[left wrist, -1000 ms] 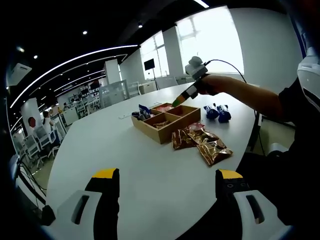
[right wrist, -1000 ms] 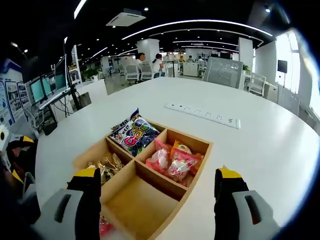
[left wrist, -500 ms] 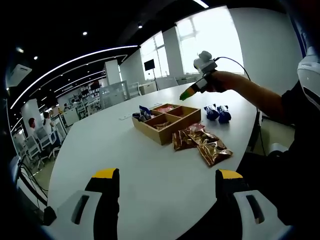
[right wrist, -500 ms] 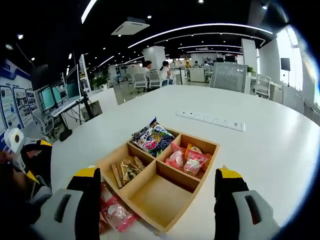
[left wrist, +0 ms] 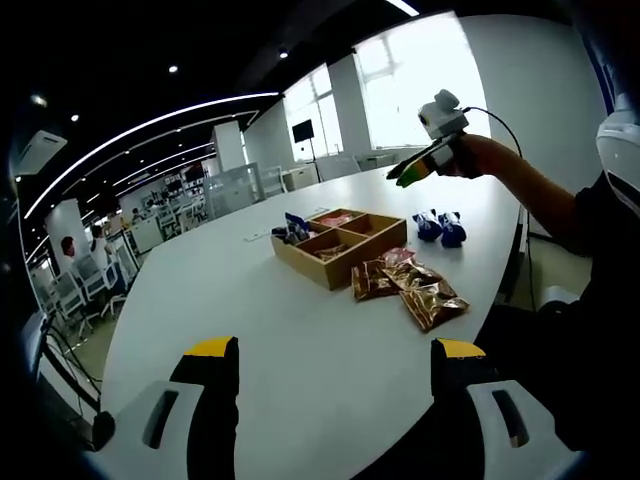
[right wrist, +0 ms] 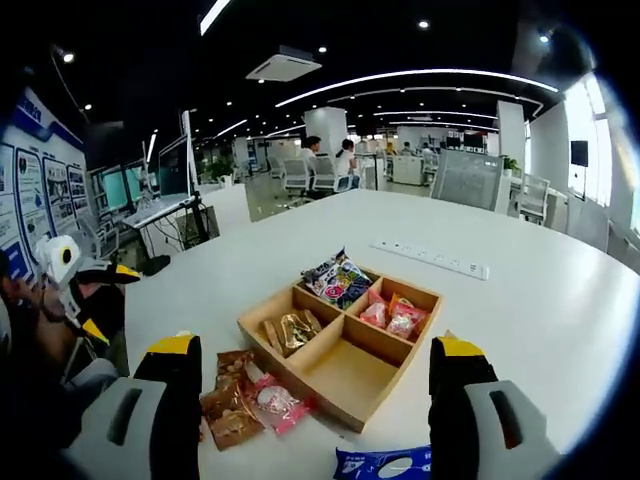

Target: Pick up the scattered marshmallows, QQ candies, Oreo cookies, and mixed nuts on the table and sort them into separate containers

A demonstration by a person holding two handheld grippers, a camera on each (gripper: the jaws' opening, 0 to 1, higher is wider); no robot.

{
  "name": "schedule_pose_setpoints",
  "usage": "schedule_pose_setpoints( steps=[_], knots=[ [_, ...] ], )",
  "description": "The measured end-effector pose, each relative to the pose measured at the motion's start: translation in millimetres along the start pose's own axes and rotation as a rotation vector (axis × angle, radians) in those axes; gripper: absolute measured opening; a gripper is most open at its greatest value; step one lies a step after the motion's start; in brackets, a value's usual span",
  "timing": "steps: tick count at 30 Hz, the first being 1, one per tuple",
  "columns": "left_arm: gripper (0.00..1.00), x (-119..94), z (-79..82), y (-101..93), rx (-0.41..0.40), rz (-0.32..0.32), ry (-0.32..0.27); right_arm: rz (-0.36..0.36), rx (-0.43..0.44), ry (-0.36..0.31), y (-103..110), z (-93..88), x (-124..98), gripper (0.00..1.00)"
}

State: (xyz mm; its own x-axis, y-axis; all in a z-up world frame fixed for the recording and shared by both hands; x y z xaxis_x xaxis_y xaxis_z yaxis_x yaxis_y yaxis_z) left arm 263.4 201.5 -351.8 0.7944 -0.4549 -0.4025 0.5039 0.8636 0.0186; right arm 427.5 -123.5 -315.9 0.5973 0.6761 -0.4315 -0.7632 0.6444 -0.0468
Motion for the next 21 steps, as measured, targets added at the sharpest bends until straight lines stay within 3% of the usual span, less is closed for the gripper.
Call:
schedule_pose_setpoints(
  steps=[21],
  knots=[
    [0.82,-2,4.4,-4.1,0.015,-0.003,-0.010,0.007,-0.060,-0.013,43,-23.7,-60,0.90]
  ],
)
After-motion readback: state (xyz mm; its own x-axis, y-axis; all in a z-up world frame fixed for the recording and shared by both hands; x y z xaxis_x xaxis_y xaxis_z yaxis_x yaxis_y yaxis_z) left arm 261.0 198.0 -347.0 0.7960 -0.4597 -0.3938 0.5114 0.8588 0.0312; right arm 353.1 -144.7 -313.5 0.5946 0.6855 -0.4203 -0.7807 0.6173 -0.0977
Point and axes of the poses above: the point that each gripper's makers call its tool centre point, and the gripper's own axes: x roughly forward along the fingers, y roughly to its left, z roughly out of its top, the point moved 7 cm from there along -x, roughly backward along the fingers, and after that the axes turned 9 degrees about -x, right-handed, at the moved point
